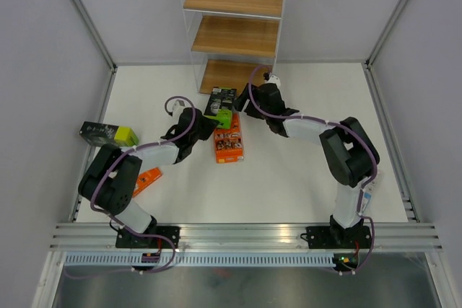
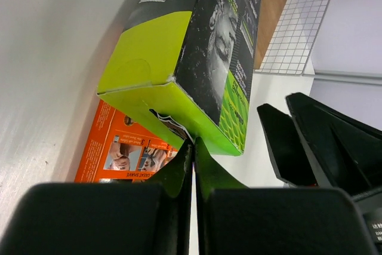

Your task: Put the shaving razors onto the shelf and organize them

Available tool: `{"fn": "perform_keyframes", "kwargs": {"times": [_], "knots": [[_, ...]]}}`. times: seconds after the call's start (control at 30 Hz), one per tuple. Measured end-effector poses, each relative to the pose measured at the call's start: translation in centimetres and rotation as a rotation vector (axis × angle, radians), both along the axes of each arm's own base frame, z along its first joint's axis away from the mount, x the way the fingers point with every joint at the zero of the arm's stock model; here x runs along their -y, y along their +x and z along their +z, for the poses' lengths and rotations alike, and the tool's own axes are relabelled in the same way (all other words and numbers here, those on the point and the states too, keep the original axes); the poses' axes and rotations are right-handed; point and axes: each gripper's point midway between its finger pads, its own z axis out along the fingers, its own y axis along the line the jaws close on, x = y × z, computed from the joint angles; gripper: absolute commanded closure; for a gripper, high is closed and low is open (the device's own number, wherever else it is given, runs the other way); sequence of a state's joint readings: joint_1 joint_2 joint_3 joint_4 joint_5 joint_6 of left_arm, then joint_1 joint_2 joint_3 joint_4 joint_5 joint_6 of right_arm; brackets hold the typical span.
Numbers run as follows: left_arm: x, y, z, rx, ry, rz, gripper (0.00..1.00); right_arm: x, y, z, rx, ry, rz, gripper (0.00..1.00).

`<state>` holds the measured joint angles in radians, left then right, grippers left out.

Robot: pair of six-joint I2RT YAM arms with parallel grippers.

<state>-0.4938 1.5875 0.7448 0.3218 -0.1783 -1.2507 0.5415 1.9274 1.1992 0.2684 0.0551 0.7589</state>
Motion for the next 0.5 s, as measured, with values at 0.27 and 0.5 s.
{"fn": "perform_keyframes", "kwargs": {"times": [0.27, 0.5], "knots": [[0.1, 0.1, 0.3, 0.006, -0.054, -0.022, 0.98, -2.2, -0.7, -0.3, -0.029, 0.058, 0.111, 0.07], [0.4, -0.1, 0.5, 0.0, -0.082, -0.055, 0.98, -3.9, 0.0, -2.7, -0.085, 0.079, 0.15, 0.04]]}}
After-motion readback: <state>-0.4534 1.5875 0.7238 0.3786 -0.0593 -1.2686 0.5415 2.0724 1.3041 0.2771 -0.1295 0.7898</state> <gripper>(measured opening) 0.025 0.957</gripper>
